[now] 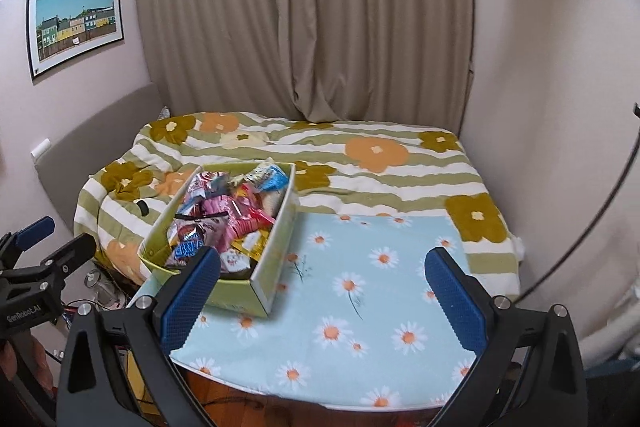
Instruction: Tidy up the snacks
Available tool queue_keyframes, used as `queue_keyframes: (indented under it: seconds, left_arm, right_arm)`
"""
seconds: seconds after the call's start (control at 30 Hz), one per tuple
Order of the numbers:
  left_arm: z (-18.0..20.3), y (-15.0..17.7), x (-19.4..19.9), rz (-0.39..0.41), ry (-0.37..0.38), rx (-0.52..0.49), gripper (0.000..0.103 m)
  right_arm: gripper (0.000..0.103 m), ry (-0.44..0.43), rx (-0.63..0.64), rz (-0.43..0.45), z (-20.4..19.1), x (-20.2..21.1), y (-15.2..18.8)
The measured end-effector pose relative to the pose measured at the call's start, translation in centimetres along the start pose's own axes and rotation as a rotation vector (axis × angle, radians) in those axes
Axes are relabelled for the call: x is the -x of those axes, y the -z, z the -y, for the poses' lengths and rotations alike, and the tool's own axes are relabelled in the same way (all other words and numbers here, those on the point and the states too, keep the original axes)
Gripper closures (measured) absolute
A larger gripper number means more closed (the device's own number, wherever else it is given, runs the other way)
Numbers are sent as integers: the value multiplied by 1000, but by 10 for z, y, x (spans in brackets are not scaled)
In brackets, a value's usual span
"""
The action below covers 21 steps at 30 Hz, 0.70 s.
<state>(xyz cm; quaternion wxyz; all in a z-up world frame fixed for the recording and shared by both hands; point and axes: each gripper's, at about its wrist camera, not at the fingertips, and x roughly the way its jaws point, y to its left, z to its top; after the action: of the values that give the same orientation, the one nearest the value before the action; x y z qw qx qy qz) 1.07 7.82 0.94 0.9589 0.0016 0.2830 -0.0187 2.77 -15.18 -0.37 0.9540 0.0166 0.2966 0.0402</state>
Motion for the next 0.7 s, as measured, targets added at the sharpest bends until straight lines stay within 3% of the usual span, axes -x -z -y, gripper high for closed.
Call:
queue_keyframes:
  seconds: [0.7]
  left_arm:
    - [25,8,19,33,14,-18,1]
  right_arm:
    - [1,38,-33,46,13,23,15]
